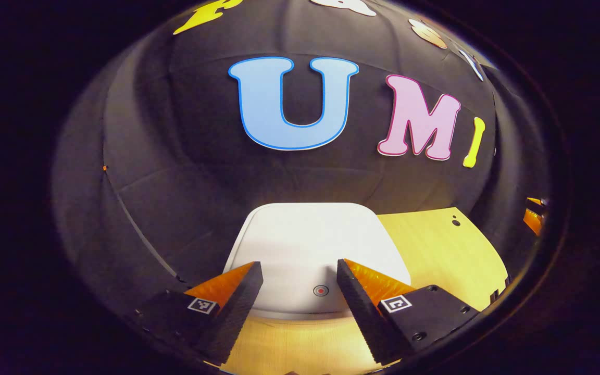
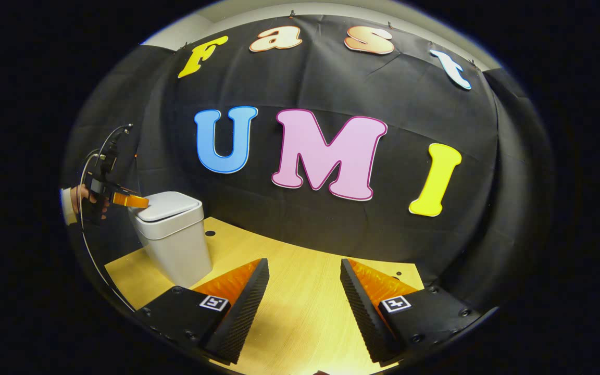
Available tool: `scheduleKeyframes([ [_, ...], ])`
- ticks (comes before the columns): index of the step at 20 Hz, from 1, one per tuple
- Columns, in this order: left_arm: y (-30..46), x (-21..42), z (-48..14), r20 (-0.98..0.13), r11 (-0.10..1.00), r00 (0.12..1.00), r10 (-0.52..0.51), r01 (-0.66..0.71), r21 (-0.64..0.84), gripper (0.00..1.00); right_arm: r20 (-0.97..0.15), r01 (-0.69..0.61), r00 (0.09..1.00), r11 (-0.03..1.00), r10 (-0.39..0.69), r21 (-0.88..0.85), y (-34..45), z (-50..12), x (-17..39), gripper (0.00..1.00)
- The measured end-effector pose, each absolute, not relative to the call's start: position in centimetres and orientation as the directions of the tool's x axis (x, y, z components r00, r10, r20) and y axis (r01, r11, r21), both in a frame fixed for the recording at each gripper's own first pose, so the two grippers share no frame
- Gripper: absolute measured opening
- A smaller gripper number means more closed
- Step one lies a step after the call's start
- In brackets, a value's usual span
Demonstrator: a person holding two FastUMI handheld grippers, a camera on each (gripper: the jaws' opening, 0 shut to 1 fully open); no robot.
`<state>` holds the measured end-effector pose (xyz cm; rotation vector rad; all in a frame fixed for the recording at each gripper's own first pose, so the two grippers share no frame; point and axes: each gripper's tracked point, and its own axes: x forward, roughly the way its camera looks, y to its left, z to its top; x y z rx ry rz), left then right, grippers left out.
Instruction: Press the lid of the desktop garbage bin to open it, pick up the crumpled paper on the desktop and throw it into the bin, then pick up the pop can on the desktop and drop it into the bin, and finally close the garbage bin lid.
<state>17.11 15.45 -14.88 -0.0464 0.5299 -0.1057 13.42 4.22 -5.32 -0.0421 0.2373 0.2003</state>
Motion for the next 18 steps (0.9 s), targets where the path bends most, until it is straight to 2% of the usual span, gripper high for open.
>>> scheduleKeyframes([
  [10,14.9,16.9,-15.9,-0.545,0.989,0.828,-0.132,0.151,-0.011,0.98,-0.255,-0.112,0.96,0.994,0.113,0.021,2.3,-6.0,9.2,0.9],
  [13,15.0,16.9,-15.3,-0.515,0.99,0.847,-0.128,0.136,-0.023,0.97,-0.24,-0.102,0.965,0.995,0.104,0.019,1.7,-5.6,8.0,0.9],
  [18,15.2,17.6,-12.3,-0.438,0.998,0.897,-0.06,0.069,0.004,0.94,-0.234,-0.102,0.967,0.995,0.105,0.021,0.5,-5.1,6.8,0.9],
])
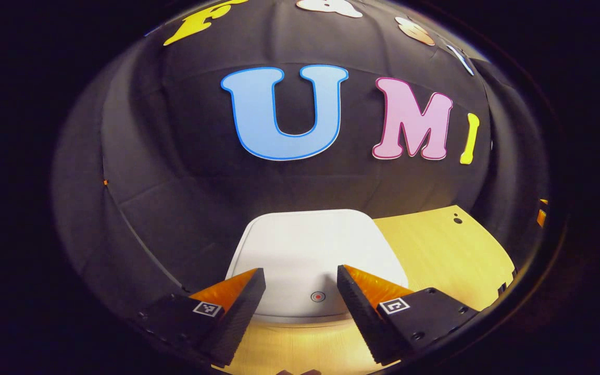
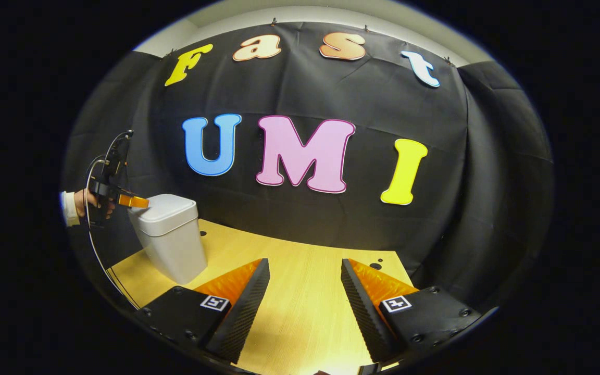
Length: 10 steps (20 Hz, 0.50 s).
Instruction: Press the lid of the desktop garbage bin to open it, pick up the crumpled paper on the desktop and throw it into the bin, then pick up the pop can on the desktop and drop it into the bin, and finally close the garbage bin lid.
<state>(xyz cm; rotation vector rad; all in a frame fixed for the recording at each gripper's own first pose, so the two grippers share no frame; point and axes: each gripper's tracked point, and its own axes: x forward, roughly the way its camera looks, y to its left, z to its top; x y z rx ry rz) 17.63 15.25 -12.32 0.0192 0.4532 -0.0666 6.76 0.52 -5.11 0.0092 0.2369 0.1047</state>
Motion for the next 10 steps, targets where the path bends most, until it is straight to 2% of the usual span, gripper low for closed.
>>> scheduleKeyframes([
  [7,10.4,16.2,-3.7,-0.207,0.998,0.976,-0.062,0.067,0.02,0.93,-0.216,-0.119,0.967,0.99,0.134,0.081,-0.5,-4.5,6.5,0.9],
  [10,5.5,14.4,-2.1,-0.161,0.995,0.982,-0.096,0.095,-0.01,0.92,-0.189,-0.13,0.971,0.987,0.146,0.093,-1.0,-4.0,7.5,0.9],
])
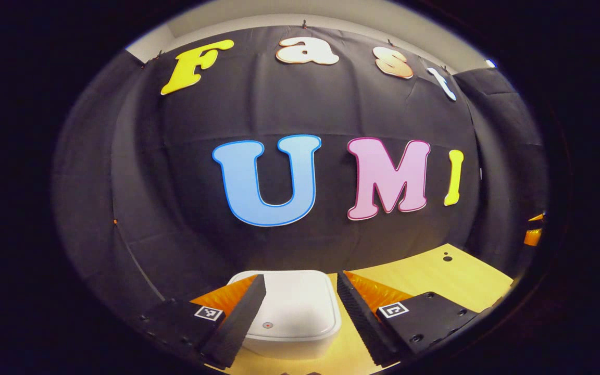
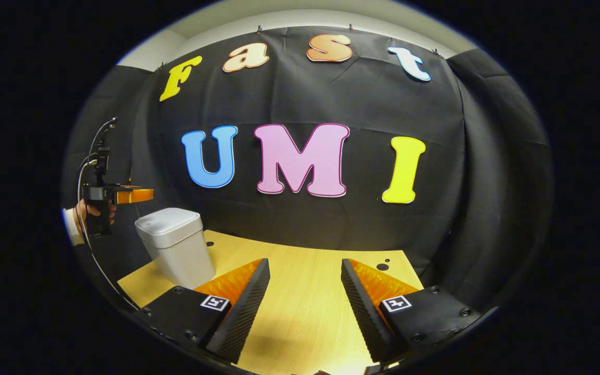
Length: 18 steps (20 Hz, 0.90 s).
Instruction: Press the lid of the desktop garbage bin to open it, pick up the crumpled paper on the desktop and throw it into the bin, then pick up the pop can on the desktop and drop it into the bin, and finally close the garbage bin lid.
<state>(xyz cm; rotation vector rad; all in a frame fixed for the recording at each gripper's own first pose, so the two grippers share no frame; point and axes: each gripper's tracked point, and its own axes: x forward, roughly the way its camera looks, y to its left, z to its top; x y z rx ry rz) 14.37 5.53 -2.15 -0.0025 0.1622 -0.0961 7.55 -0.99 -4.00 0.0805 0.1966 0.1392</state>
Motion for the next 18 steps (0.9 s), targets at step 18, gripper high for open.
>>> scheduleKeyframes([
  [18,-10.2,6.0,0.1,-0.062,0.935,0.934,-0.351,0.353,0.027,0.95,-0.081,-0.021,0.996,0.996,0.028,0.084,-1.1,0.8,4.5,0.96],
])
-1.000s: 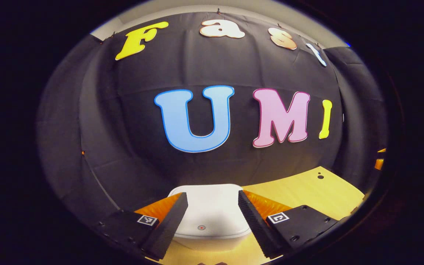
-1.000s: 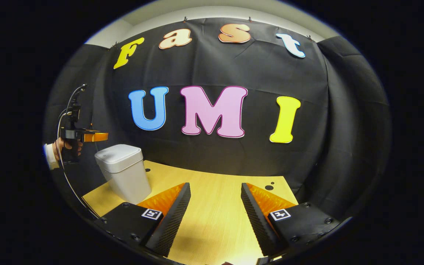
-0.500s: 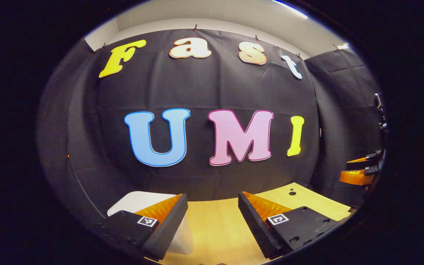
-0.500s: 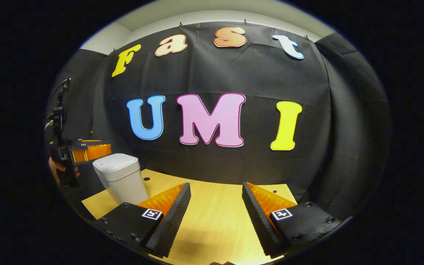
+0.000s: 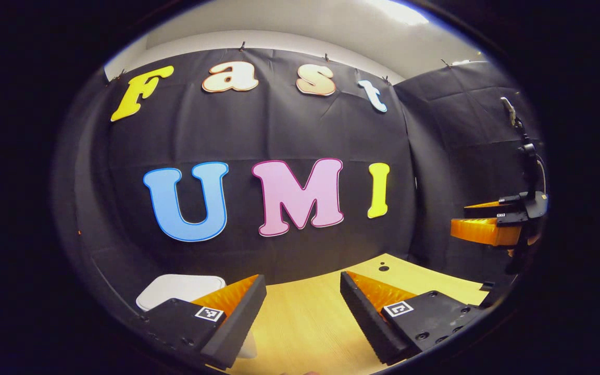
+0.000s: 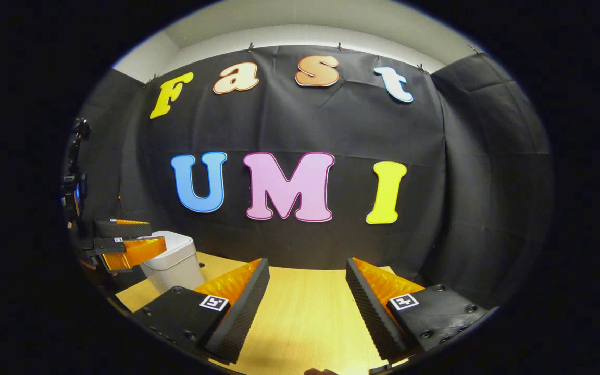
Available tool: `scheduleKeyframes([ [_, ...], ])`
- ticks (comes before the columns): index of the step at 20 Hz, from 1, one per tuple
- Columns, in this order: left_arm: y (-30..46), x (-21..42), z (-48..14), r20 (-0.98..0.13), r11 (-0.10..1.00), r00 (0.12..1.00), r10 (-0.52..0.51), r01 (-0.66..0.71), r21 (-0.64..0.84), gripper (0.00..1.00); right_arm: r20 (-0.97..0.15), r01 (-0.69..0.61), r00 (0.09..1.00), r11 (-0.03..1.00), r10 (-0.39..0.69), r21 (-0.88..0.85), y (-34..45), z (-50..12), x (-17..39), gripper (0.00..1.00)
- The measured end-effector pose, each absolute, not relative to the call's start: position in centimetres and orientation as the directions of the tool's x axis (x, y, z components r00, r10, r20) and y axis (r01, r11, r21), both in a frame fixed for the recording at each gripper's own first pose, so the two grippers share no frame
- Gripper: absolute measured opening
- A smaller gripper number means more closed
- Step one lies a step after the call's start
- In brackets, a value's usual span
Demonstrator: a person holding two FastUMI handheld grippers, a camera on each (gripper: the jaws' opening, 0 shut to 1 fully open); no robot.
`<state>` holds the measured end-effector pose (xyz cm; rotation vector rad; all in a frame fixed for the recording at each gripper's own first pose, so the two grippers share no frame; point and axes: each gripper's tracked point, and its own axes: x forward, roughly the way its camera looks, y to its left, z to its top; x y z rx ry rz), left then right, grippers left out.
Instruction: Press the lid of the desktop garbage bin to open it, pick up the crumpled paper on the desktop and throw it into the bin, then pick up the pop can on the desktop and drop it into the bin, and finally close the garbage bin lid.
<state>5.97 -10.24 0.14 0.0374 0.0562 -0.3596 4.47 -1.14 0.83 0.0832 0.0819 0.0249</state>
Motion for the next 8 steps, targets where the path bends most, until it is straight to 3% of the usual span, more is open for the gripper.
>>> scheduleKeyframes([
  [8,-8.6,3.1,0.8,-0.042,0.923,0.923,-0.382,0.383,0.027,0.95,-0.021,0.002,1.0,0.997,-0.001,0.084,1.6,3.7,-0.2,0.95],
])
